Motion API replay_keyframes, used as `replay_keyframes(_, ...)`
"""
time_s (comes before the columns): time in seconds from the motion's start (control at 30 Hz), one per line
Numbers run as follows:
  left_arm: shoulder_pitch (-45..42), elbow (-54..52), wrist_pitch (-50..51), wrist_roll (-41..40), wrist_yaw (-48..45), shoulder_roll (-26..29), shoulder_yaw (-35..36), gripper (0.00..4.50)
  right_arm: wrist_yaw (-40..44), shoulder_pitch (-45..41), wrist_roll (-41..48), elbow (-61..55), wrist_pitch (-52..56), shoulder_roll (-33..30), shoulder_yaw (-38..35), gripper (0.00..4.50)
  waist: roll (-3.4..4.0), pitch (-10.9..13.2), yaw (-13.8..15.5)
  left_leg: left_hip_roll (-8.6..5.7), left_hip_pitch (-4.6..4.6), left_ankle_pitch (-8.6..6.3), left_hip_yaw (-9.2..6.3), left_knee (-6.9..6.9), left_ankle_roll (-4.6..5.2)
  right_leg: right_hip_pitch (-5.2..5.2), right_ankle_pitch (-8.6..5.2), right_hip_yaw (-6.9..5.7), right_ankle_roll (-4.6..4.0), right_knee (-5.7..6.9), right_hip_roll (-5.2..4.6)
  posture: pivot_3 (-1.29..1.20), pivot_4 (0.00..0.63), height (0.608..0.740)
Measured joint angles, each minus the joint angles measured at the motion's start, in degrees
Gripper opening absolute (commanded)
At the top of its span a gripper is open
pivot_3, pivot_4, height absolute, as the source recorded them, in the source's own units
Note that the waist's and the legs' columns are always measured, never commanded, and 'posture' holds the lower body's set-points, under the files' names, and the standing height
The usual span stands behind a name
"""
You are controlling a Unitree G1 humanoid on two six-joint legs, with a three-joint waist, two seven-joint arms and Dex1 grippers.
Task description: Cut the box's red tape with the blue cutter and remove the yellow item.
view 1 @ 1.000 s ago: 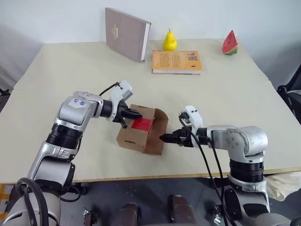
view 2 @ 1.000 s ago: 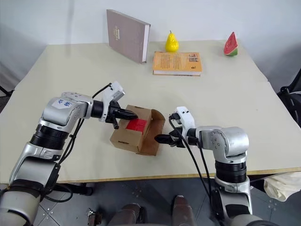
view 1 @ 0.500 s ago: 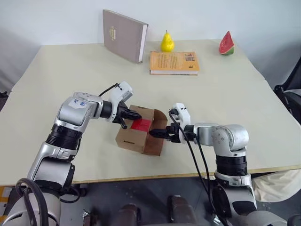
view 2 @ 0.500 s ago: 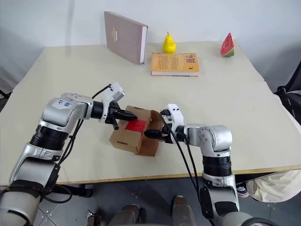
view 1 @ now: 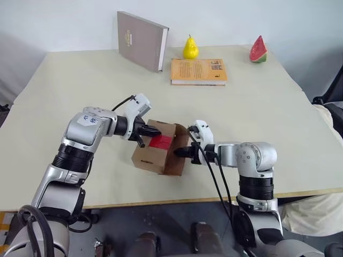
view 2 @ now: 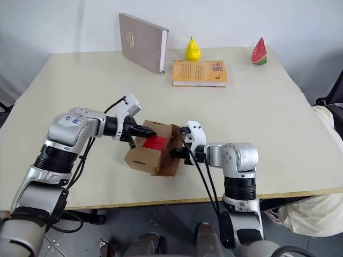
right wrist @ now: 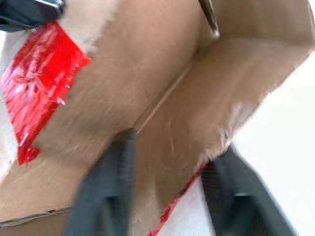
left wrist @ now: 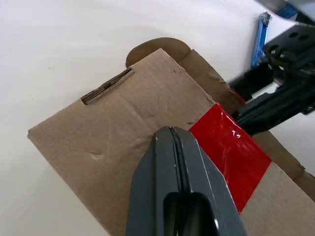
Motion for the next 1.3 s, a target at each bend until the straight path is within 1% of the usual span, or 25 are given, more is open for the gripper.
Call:
replay_keyframes(0.03, 0.0, 0.0, -0.1, 0.0, 0.0, 0.0, 0.0, 0.00, -1.2, -0.3, 0.6, 0.0, 1.1, 0.2, -0.9, 0.21, 0.02, 0.0, 0.0, -0.01, -0.01, 0.00, 0.00, 0.00, 0.00, 0.00, 0.00, 0.00, 0.00, 0.00, -0.01, 0.00, 0.150, 0.740)
replay_keyframes(0.07, 0.0, 0.0, -0.3, 0.0, 0.0, 0.0, 0.0, 0.00, -2.5, -0.7, 1.3, 0.0, 1.6, 0.4, -1.6, 0.04, 0.04, 0.0, 0.1, -0.02, -0.02, 0.00, 0.00, 0.00, 0.00, -0.01, 0.00, 0.00, 0.00, 0.00, -0.01, 0.00, 0.150, 0.740)
replay_keyframes(0.17, 0.1, 0.0, -1.0, 0.0, 0.2, 0.0, 0.0, 0.00, -7.0, -2.0, 4.2, 0.7, 2.1, 0.4, -3.1, 0.04, 0.09, 0.1, 0.1, -0.02, -0.05, 0.00, -0.01, 0.00, 0.00, -0.03, 0.00, -0.01, 0.00, -0.02, -0.03, 0.00, 0.150, 0.740)
replay_keyframes(0.23, 0.1, 0.3, -2.0, 0.0, -0.1, 0.0, 0.1, 0.00, -11.7, -4.3, 7.5, 2.3, 2.1, 0.1, -5.0, 0.04, 0.18, 0.1, 0.1, -0.04, -0.10, 0.01, -0.01, 0.01, 0.01, -0.06, 0.00, -0.01, 0.00, -0.03, -0.04, 0.00, 0.150, 0.740)
replay_keyframes(0.37, 0.2, 0.8, -4.6, -0.1, -0.5, -0.2, 0.7, 0.00, -21.6, -11.0, 15.5, 2.7, 2.0, -3.4, -8.2, 0.04, 0.36, 0.2, 0.0, -0.02, -0.16, 0.01, -0.05, -0.06, 0.00, -0.14, 0.00, -0.06, 0.00, -0.06, -0.05, 0.00, 0.150, 0.740)
replay_keyframes(0.43, 0.9, 1.6, -6.4, -0.1, -0.6, -1.1, 1.2, 0.00, -27.3, -15.0, 21.9, 3.1, 2.0, -6.0, -9.2, 0.04, 0.38, 0.3, 0.0, -0.02, -0.18, 0.01, -0.05, -0.09, 0.00, -0.16, 0.00, -0.07, -0.01, -0.07, -0.06, 0.00, 0.150, 0.740)
replay_keyframes(0.6, 1.6, 2.5, -9.9, -0.1, -0.8, -2.0, 1.4, 0.00, -40.6, -21.7, 37.5, 7.5, 2.0, -13.3, -7.4, 0.04, 0.40, 0.3, 0.0, -0.03, -0.22, 0.01, -0.05, -0.09, 0.01, -0.13, 0.00, -0.07, -0.01, -0.18, -0.08, 0.00, 0.150, 0.740)
replay_keyframes(0.73, 1.9, 3.6, -11.1, -0.1, -1.1, -2.2, 2.2, 0.00, -50.4, -24.4, 47.0, 11.5, 2.0, -15.0, -6.5, 0.04, 0.39, 0.3, 0.0, 0.00, -0.24, 0.01, -0.06, -0.09, 0.01, -0.12, 0.00, -0.07, -0.01, -0.23, -0.08, 0.00, 0.150, 0.740)
replay_keyframes(0.77, 1.9, 3.7, -11.3, -0.1, -1.1, -2.2, 2.2, 0.00, -52.8, -24.4, 50.5, 12.0, 2.0, -15.4, -5.2, 0.04, 0.39, 0.3, 0.0, 0.01, -0.25, 0.01, -0.06, -0.09, 0.01, -0.12, 0.00, -0.06, -0.01, -0.24, -0.09, 0.00, 0.150, 0.740)
replay_keyframes(0.83, 1.9, 4.0, -11.7, -0.1, -1.1, -2.5, 2.3, 0.00, -54.9, -23.8, 55.2, 12.0, 2.0, -17.4, -2.2, 0.04, 0.39, 0.3, 0.0, 0.01, -0.27, 0.01, -0.06, -0.10, 0.01, -0.12, 0.00, -0.07, -0.01, -0.29, -0.09, 0.00, 0.150, 0.740)
replay_keyframes(0.9, 1.9, 4.2, -12.0, 0.0, -0.9, -3.3, 2.4, 0.00, -54.8, -21.0, 56.9, 10.0, 2.0, -19.2, -0.9, 0.04, 0.38, 0.3, 0.2, 0.02, -0.31, 0.01, -0.12, -0.09, 0.03, -0.05, 0.00, -0.07, 0.00, -0.42, -0.08, 0.00, 0.150, 0.740)
replay_keyframes(1.0, 1.9, 4.1, -12.3, -0.1, -0.8, -3.7, 2.4, 0.00, -52.3, -15.9, 55.3, 6.9, 1.8, -20.0, -0.5, 0.04, 0.37, 0.3, 0.3, -0.02, -0.37, 0.00, -0.14, -0.08, 0.09, 0.00, 0.02, -0.08, 0.04, -0.52, -0.10, 0.00, 0.150, 0.740)
replay_keyframes(1.03, 2.1, 3.9, -12.2, -0.1, -0.8, -3.8, 2.4, 0.00, -50.4, -13.6, 54.1, 5.5, 1.4, -21.3, -0.3, 0.22, 0.37, 0.3, 0.4, -0.02, -0.38, -0.01, -0.16, -0.07, 0.12, -0.01, 0.02, -0.08, 0.04, -0.53, -0.10, 0.00, 0.150, 0.740)
replay_keyframes(1.1, 2.4, 3.0, -11.8, -0.2, -0.9, -3.7, 2.4, 0.00, -43.1, -7.2, 49.8, 4.4, -1.9, -25.2, -0.1, 0.71, 0.36, 0.3, 0.4, -0.08, -0.39, -0.05, -0.09, -0.08, 0.19, 0.00, 0.04, -0.13, 0.07, -0.57, -0.09, 0.00, 0.150, 0.740)
replay_keyframes(1.13, 2.5, 2.9, -11.8, -0.2, -1.0, -3.6, 2.5, 0.00, -42.3, -6.5, 49.2, 4.5, -2.0, -25.7, 0.0, 0.91, 0.37, 0.3, 0.3, -0.08, -0.39, -0.06, -0.07, -0.08, 0.20, 0.00, 0.04, -0.12, 0.08, -0.57, -0.09, 0.00, 0.150, 0.740)
replay_keyframes(1.17, 2.5, 2.7, -11.6, -0.2, -1.0, -3.5, 2.6, 0.00, -39.8, -5.2, 48.1, 4.6, -2.5, -26.5, 0.3, 1.21, 0.37, 0.3, 0.3, -0.07, -0.39, -0.06, -0.06, -0.08, 0.21, -0.01, 0.04, -0.11, 0.08, -0.57, -0.09, 0.00, 0.150, 0.740)
replay_keyframes(1.2, 2.6, 2.0, -11.1, -0.2, -0.9, -3.5, 2.5, 0.00, -34.9, -3.7, 46.7, 4.6, -3.2, -27.8, 1.2, 1.55, 0.37, 0.3, 0.2, -0.05, -0.39, -0.06, -0.04, -0.07, 0.21, -0.01, 0.04, -0.12, 0.08, -0.59, -0.07, 0.00, 0.150, 0.740)
replay_keyframes(1.23, 2.6, 1.7, -10.8, -0.2, -0.8, -3.6, 2.4, 0.00, -32.3, -3.2, 45.8, 4.6, -3.8, -28.2, 1.7, 1.78, 0.38, 0.3, 0.0, -0.01, -0.38, -0.06, 0.01, -0.08, 0.20, -0.02, 0.04, -0.10, 0.08, -0.59, -0.05, 0.00, 0.150, 0.740)
replay_keyframes(1.27, 2.6, 1.5, -10.5, -0.2, -0.8, -3.7, 2.4, 0.00, -30.2, -3.0, 45.3, 4.6, -4.1, -28.2, 1.8, 2.19, 0.38, 0.3, 0.0, 0.00, -0.38, -0.06, 0.02, -0.08, 0.20, -0.02, 0.04, -0.10, 0.08, -0.59, -0.04, 0.00, 0.150, 0.740)
replay_keyframes(1.3, 2.6, 1.3, -10.2, -0.3, -0.8, -3.7, 2.4, 0.00, -28.1, -3.0, 45.1, 4.6, -4.5, -28.2, 1.8, 2.45, 0.39, 0.3, 0.0, 0.04, -0.37, -0.05, 0.04, -0.08, 0.19, -0.03, 0.04, -0.09, 0.08, -0.59, -0.01, 0.00, 0.150, 0.740)
